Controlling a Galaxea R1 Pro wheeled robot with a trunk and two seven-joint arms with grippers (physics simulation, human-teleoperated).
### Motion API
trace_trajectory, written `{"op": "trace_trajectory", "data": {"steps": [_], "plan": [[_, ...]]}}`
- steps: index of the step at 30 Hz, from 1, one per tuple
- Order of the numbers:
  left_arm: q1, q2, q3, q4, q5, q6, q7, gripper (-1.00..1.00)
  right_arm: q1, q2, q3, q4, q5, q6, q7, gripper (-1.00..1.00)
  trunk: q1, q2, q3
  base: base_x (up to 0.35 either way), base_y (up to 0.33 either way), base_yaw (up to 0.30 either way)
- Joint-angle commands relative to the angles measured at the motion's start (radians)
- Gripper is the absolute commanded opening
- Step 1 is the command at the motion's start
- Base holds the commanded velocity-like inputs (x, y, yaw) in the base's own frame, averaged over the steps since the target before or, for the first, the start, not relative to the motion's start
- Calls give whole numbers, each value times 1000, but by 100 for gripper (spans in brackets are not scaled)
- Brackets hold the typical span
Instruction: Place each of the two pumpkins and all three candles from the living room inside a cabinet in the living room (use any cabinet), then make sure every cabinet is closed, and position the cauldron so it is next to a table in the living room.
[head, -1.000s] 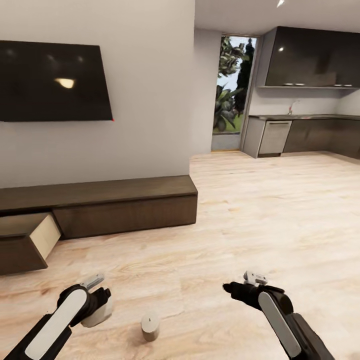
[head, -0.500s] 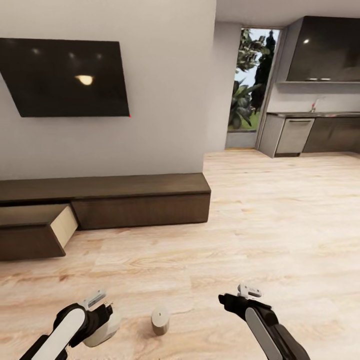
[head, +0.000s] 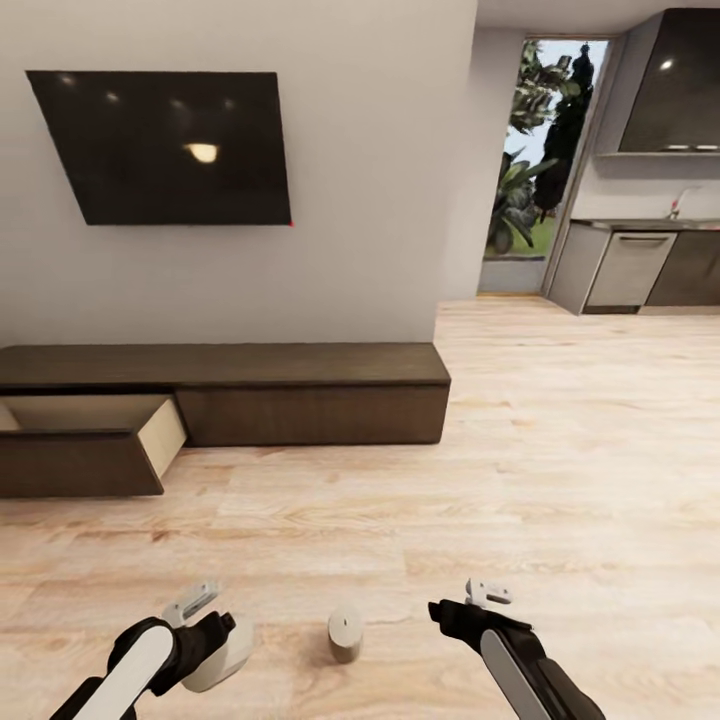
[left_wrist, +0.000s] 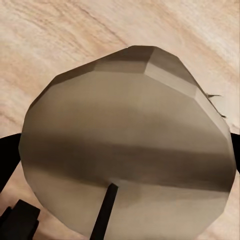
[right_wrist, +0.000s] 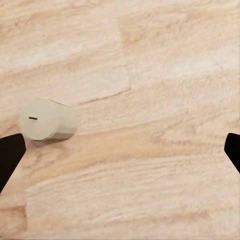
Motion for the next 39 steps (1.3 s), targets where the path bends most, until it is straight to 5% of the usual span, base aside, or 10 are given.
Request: {"op": "trace_trajectory", "data": {"steps": [1, 10, 39], "plan": [[-1, 0, -5, 0, 1, -2, 4, -100, -1, -1, 4, 4, -10, 0, -2, 100, 0, 0, -1, 165, 95, 46], [-1, -1, -38, 1, 0, -21, 4, -100, -1, 0, 4, 30, -10, -2, 76, 100, 0, 0, -2, 243, 17, 71], [-1, -1, -42, 0, 1, -21, 4, -100, -1, 2, 5, 33, -6, -1, 76, 100, 0, 0, -9, 54, -79, 272]]}}
